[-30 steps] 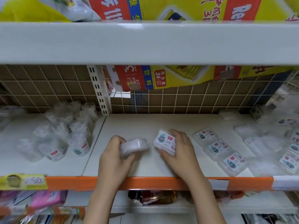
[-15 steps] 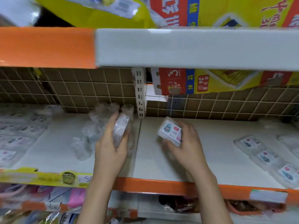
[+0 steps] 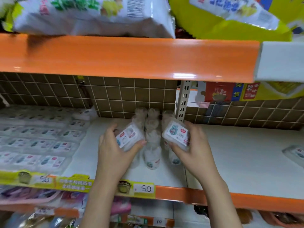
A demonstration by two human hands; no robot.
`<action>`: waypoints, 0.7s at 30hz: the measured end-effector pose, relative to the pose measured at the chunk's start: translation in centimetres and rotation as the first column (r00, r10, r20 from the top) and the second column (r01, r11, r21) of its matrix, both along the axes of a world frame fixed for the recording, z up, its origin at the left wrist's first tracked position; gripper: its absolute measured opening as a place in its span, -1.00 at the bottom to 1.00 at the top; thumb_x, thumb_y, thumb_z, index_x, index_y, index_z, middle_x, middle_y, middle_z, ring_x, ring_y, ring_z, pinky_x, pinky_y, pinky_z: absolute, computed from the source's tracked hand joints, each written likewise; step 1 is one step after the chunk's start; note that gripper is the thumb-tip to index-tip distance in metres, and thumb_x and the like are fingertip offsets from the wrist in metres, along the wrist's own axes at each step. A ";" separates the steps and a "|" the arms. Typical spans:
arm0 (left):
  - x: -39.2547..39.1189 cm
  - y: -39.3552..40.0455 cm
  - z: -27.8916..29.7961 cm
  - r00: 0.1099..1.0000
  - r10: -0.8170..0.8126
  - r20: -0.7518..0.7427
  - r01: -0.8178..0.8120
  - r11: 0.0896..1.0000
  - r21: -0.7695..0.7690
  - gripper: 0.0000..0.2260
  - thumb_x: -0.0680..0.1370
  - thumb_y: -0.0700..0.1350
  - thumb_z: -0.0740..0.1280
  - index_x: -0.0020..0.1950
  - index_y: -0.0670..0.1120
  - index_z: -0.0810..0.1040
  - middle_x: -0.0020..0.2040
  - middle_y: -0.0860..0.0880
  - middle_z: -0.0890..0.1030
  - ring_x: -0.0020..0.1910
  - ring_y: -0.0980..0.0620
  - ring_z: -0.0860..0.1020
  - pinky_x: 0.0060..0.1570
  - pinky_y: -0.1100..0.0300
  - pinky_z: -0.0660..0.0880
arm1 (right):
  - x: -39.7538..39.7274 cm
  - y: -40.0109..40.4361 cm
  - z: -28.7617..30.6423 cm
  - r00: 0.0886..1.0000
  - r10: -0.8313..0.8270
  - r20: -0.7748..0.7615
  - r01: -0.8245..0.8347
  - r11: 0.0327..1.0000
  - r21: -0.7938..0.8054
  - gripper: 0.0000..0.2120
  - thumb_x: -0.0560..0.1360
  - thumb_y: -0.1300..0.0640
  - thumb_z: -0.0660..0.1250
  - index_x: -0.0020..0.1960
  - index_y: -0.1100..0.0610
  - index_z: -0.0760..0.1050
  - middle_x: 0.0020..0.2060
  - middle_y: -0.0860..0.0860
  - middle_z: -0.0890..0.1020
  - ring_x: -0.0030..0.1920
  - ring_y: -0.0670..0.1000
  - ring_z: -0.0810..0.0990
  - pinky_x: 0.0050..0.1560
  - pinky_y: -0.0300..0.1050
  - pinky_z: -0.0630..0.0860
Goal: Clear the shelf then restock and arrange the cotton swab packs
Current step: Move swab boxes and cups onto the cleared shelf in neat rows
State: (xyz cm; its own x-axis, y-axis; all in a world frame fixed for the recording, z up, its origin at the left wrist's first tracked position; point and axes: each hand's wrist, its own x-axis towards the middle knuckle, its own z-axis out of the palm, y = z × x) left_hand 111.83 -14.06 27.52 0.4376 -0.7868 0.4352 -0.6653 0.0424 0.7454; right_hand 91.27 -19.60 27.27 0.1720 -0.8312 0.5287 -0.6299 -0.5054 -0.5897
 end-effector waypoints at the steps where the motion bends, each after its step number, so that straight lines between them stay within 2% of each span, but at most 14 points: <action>1: 0.2 0.1 0.0 1.000 -0.001 0.001 0.001 1.000 -0.008 -0.14 0.18 0.26 0.45 0.35 -0.16 0.35 0.13 -0.10 0.45 0.18 -0.10 0.40 0.11 0.16 0.32 | 0.3 0.0 -0.1 1.000 0.007 -0.003 -0.007 1.000 0.007 -0.41 0.34 -0.05 0.36 0.31 0.11 0.37 0.05 -0.03 0.45 0.07 -0.04 0.40 -0.02 -0.16 0.32; 3: 0.7 0.1 -0.2 1.000 0.003 0.015 -0.002 1.000 -0.011 -0.09 0.13 0.34 0.38 0.36 -0.14 0.37 0.10 -0.09 0.46 0.16 -0.06 0.39 0.10 0.20 0.31 | 1.0 0.0 -0.2 1.000 0.029 -0.007 -0.029 0.999 0.018 -0.40 0.34 -0.13 0.30 0.31 0.11 0.38 0.09 0.01 0.47 0.08 -0.03 0.40 -0.01 -0.16 0.32; 5: 1.2 0.0 -0.7 0.996 0.004 0.092 -0.002 1.000 -0.017 -0.09 0.18 0.40 0.40 0.33 -0.17 0.40 0.08 -0.11 0.49 0.12 -0.04 0.37 0.09 0.25 0.26 | 1.5 0.0 -0.3 0.999 0.053 -0.013 -0.052 0.998 0.035 -0.38 0.33 -0.17 0.26 0.31 0.10 0.37 0.10 0.01 0.47 0.09 -0.04 0.40 0.00 -0.17 0.32; 7: 1.9 -0.3 -1.4 0.980 -0.001 0.201 0.004 1.000 -0.015 -0.18 0.25 0.38 0.35 0.27 -0.20 0.46 0.05 -0.12 0.54 0.07 -0.09 0.41 0.08 0.25 0.24 | 2.1 -0.1 -0.3 0.998 0.066 -0.011 -0.065 0.997 0.041 -0.41 0.35 -0.12 0.32 0.32 0.09 0.37 0.12 0.03 0.48 0.09 -0.04 0.40 0.00 -0.19 0.31; 9: 2.7 -0.3 -2.0 0.971 0.017 0.238 -0.022 1.000 0.018 -0.22 0.26 0.37 0.31 0.24 -0.19 0.49 0.04 -0.13 0.56 0.05 -0.16 0.46 0.09 0.22 0.25 | 2.8 -0.2 -0.2 0.996 0.083 -0.007 -0.083 0.996 0.042 -0.41 0.34 -0.05 0.36 0.32 0.09 0.36 0.13 0.04 0.48 0.10 -0.05 0.38 0.03 -0.19 0.31; 15: 4.8 -0.8 -3.4 0.961 0.055 0.272 -0.076 0.995 0.068 -0.23 0.26 0.37 0.29 0.23 -0.19 0.51 0.05 -0.16 0.57 0.07 -0.21 0.47 0.07 0.16 0.27 | 4.9 -0.8 -0.4 0.993 0.117 -0.030 -0.116 0.993 0.006 -0.42 0.31 0.02 0.39 0.29 0.15 0.40 0.10 0.08 0.50 0.09 0.03 0.42 0.06 -0.10 0.39; 21: 7.8 -1.4 -4.0 0.974 0.070 0.216 -0.082 0.995 0.048 -0.26 0.26 0.36 0.27 0.20 -0.18 0.54 0.00 -0.19 0.57 0.00 -0.22 0.51 -0.01 0.06 0.40 | 9.5 -1.4 -0.5 0.982 0.169 -0.089 -0.168 0.986 0.021 -0.39 0.30 0.02 0.39 0.31 0.12 0.38 0.12 0.06 0.49 0.11 0.04 0.43 0.06 -0.05 0.39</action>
State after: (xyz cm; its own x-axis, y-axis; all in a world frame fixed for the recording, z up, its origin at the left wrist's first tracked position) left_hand 119.68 -15.44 23.52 0.3990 -0.7807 0.4810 -0.8089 -0.0526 0.5856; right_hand 100.79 -20.96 26.78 0.3570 -0.7928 0.4940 -0.5873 -0.6018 -0.5413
